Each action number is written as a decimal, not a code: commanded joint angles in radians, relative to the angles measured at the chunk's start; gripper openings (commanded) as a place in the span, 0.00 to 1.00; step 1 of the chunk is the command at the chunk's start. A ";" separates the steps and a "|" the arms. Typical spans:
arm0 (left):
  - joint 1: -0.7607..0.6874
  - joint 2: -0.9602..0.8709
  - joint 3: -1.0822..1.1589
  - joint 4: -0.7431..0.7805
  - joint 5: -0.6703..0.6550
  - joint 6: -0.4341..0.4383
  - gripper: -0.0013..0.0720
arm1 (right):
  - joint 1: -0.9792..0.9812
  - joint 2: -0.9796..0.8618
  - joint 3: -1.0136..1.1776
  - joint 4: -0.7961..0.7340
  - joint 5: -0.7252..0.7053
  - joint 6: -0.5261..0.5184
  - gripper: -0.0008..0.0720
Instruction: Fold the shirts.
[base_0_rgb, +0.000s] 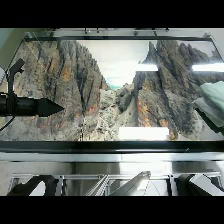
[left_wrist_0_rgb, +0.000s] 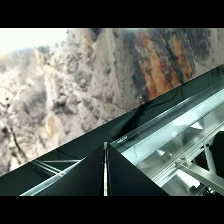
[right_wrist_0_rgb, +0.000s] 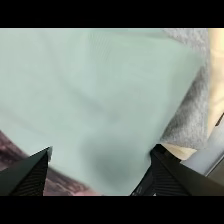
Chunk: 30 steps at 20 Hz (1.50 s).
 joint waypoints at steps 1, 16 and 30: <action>0.001 0.000 0.000 0.000 0.000 -0.001 0.05 | -0.001 -0.002 0.000 0.008 0.065 0.026 0.99; -0.156 0.087 -0.029 0.080 -0.060 0.036 0.05 | 0.752 0.511 -0.309 0.417 -0.103 -0.177 0.04; -0.193 0.355 -0.326 0.088 -0.210 0.033 0.05 | 1.156 0.674 -0.636 0.426 -0.494 -0.121 0.04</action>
